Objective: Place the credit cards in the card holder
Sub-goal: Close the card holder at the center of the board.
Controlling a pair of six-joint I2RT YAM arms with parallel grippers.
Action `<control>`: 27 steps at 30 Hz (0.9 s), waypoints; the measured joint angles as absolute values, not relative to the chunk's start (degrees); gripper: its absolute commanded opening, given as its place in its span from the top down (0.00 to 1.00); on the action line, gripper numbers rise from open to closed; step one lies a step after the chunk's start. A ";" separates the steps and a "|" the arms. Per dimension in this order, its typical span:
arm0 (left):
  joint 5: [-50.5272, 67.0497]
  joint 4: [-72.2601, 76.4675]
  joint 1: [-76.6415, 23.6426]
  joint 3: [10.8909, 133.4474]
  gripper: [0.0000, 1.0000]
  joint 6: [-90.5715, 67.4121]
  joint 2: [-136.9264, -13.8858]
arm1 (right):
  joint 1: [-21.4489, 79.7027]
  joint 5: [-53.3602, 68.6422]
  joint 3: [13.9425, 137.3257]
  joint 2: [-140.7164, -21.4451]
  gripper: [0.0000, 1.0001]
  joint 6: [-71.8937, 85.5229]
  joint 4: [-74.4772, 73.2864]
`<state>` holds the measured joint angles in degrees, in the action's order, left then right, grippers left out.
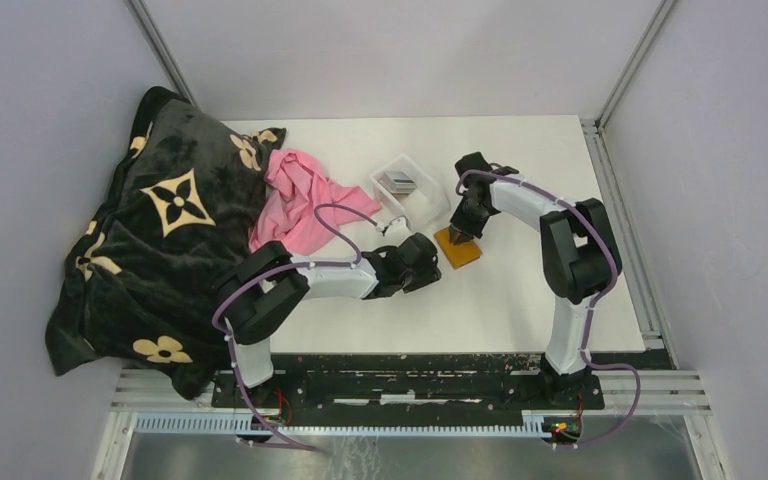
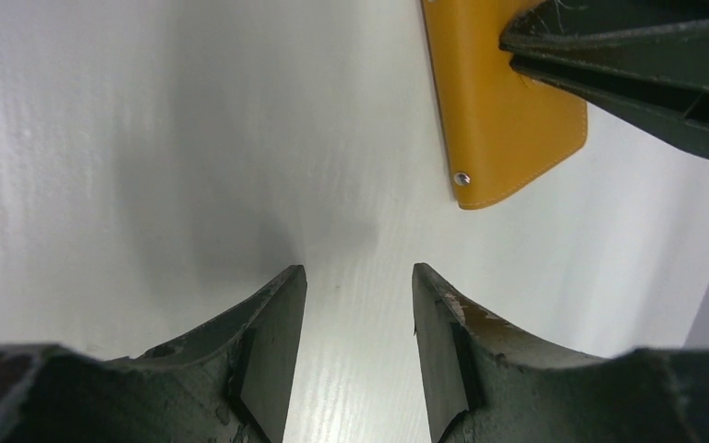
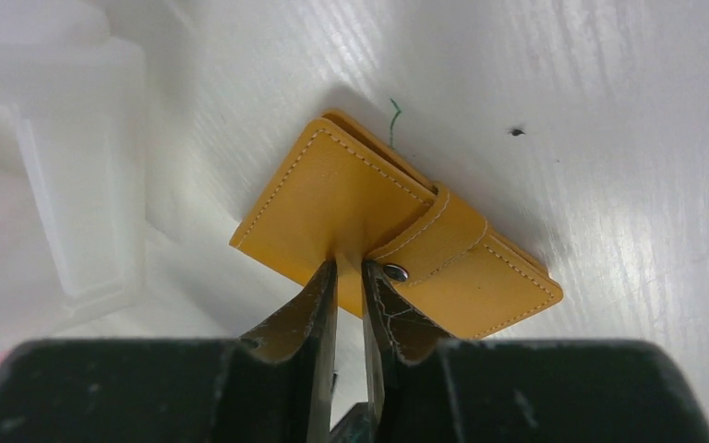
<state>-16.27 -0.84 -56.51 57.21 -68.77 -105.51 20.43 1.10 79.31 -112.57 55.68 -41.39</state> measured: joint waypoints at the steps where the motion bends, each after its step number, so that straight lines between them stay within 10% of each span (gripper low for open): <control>1: -16.64 -2.07 -56.27 57.82 0.44 -68.16 -105.51 | 20.56 1.13 79.42 -112.57 0.77 54.46 -41.28; 19: -20.01 -12.53 -53.32 63.24 0.44 -61.91 -106.34 | 22.94 2.55 85.21 -113.43 0.75 41.45 -38.02; 27: -20.56 -13.50 -52.93 64.16 0.44 -61.54 -106.89 | 24.21 -1.78 86.08 -111.94 0.90 38.65 -39.62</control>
